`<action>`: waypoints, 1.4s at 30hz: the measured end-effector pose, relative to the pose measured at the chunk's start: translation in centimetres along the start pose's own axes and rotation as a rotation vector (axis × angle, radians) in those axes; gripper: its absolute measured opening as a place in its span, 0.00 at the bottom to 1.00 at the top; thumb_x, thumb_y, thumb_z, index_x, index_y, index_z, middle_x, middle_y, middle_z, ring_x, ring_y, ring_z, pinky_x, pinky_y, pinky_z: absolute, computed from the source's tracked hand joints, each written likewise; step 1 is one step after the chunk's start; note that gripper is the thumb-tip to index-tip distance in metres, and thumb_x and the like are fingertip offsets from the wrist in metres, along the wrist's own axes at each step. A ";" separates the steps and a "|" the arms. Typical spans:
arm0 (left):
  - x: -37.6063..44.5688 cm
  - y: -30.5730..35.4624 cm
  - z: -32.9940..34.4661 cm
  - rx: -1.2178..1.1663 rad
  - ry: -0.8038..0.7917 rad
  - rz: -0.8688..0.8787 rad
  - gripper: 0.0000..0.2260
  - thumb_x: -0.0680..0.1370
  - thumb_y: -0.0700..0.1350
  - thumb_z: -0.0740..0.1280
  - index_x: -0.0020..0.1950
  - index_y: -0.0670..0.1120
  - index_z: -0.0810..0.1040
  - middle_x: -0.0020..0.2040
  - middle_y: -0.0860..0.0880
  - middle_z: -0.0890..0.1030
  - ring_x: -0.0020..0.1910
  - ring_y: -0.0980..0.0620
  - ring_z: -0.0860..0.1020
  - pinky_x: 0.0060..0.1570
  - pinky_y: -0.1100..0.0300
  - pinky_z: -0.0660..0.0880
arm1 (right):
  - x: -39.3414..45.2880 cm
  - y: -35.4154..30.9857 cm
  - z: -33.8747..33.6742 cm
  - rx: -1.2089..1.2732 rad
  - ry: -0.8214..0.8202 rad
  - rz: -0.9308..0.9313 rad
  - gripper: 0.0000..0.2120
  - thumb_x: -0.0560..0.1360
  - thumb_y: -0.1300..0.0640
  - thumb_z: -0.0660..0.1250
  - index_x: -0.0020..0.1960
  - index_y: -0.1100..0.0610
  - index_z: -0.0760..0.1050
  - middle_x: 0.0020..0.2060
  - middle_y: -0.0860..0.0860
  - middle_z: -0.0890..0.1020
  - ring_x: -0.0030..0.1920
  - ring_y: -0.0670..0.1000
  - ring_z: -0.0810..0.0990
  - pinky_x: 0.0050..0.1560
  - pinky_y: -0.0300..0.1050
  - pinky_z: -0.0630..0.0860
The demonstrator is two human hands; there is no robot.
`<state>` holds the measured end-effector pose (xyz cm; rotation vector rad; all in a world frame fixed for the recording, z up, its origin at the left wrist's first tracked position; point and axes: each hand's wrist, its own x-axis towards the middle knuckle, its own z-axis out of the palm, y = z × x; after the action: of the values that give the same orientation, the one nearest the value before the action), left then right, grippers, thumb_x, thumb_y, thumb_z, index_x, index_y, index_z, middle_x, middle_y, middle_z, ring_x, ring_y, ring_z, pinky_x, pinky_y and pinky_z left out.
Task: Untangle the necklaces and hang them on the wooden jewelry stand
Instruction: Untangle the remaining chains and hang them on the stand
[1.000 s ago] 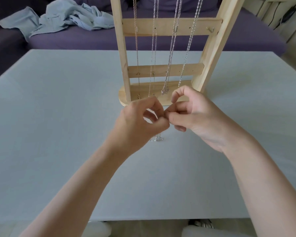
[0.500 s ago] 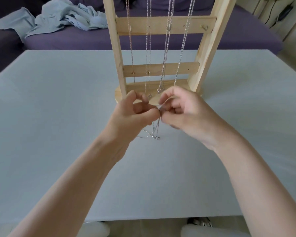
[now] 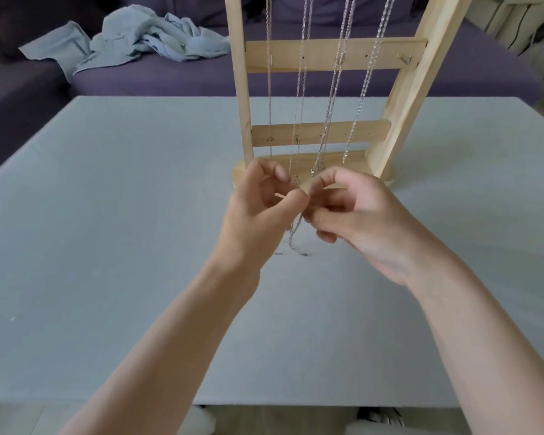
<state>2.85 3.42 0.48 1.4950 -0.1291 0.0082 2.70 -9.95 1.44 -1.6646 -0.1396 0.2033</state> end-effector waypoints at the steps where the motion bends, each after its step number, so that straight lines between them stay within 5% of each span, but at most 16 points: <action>1: 0.0 -0.1 0.1 -0.036 0.016 -0.063 0.08 0.71 0.38 0.65 0.42 0.47 0.67 0.32 0.53 0.73 0.30 0.56 0.70 0.34 0.65 0.68 | 0.1 0.0 0.1 -0.092 0.000 -0.013 0.08 0.71 0.70 0.66 0.46 0.60 0.72 0.32 0.52 0.78 0.30 0.48 0.71 0.32 0.38 0.69; 5: -0.1 -0.5 0.6 -0.001 0.088 -0.077 0.09 0.74 0.34 0.63 0.44 0.46 0.68 0.30 0.54 0.74 0.29 0.58 0.70 0.31 0.69 0.67 | 0.7 0.3 0.5 -0.286 0.083 -0.016 0.07 0.69 0.66 0.69 0.45 0.57 0.76 0.28 0.45 0.79 0.27 0.43 0.73 0.36 0.40 0.70; 11: 0.3 -0.6 0.6 0.343 -0.027 0.200 0.12 0.75 0.32 0.64 0.43 0.48 0.66 0.31 0.51 0.74 0.28 0.57 0.70 0.29 0.67 0.68 | 0.2 0.2 -0.7 0.044 0.087 0.152 0.06 0.71 0.71 0.66 0.42 0.63 0.80 0.31 0.53 0.77 0.30 0.46 0.72 0.33 0.34 0.72; 16: -0.2 -0.8 0.4 0.614 -0.132 0.340 0.12 0.74 0.33 0.66 0.48 0.45 0.65 0.35 0.51 0.75 0.36 0.49 0.73 0.33 0.63 0.72 | 0.0 0.5 -0.9 -0.025 0.148 0.199 0.05 0.71 0.70 0.66 0.38 0.66 0.79 0.28 0.52 0.75 0.29 0.46 0.71 0.31 0.34 0.71; 22: -0.2 -1.3 0.6 0.676 -0.145 0.278 0.10 0.73 0.34 0.66 0.47 0.47 0.71 0.34 0.53 0.76 0.35 0.55 0.74 0.34 0.67 0.71 | -0.2 0.7 -1.2 -0.173 0.171 0.169 0.06 0.70 0.66 0.66 0.41 0.70 0.79 0.31 0.56 0.74 0.30 0.49 0.70 0.36 0.40 0.68; 26: 0.3 -1.1 0.4 0.449 -0.059 0.057 0.07 0.73 0.35 0.68 0.42 0.48 0.80 0.33 0.56 0.80 0.31 0.63 0.76 0.34 0.73 0.70 | -0.3 0.3 -1.4 -0.177 0.162 0.127 0.07 0.73 0.64 0.65 0.40 0.68 0.78 0.30 0.54 0.73 0.29 0.48 0.69 0.33 0.37 0.68; 33: 0.5 -0.3 0.4 0.037 -0.012 -0.119 0.09 0.66 0.41 0.66 0.46 0.47 0.76 0.34 0.50 0.78 0.37 0.52 0.73 0.44 0.58 0.71 | -0.4 0.0 -0.6 0.055 -0.039 0.117 0.08 0.78 0.63 0.58 0.42 0.63 0.73 0.32 0.53 0.70 0.32 0.49 0.68 0.29 0.38 0.66; 37: 0.3 -0.2 0.5 0.118 -0.017 -0.147 0.06 0.69 0.41 0.68 0.45 0.47 0.78 0.31 0.53 0.77 0.32 0.56 0.71 0.41 0.61 0.70 | -0.5 -0.1 -0.9 -0.118 -0.032 0.113 0.06 0.74 0.63 0.63 0.39 0.62 0.75 0.28 0.52 0.72 0.30 0.49 0.69 0.31 0.37 0.67; 42: 0.1 -0.8 0.4 0.451 -0.056 -0.119 0.05 0.72 0.38 0.67 0.40 0.45 0.82 0.23 0.58 0.73 0.23 0.62 0.69 0.24 0.74 0.63 | -0.2 0.5 -0.7 -0.270 0.134 0.099 0.06 0.70 0.62 0.66 0.34 0.57 0.75 0.22 0.45 0.72 0.24 0.44 0.68 0.28 0.31 0.66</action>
<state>2.96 2.92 -0.28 1.9524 -0.0859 -0.1065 2.66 -10.70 1.04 -1.9500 0.0186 0.1514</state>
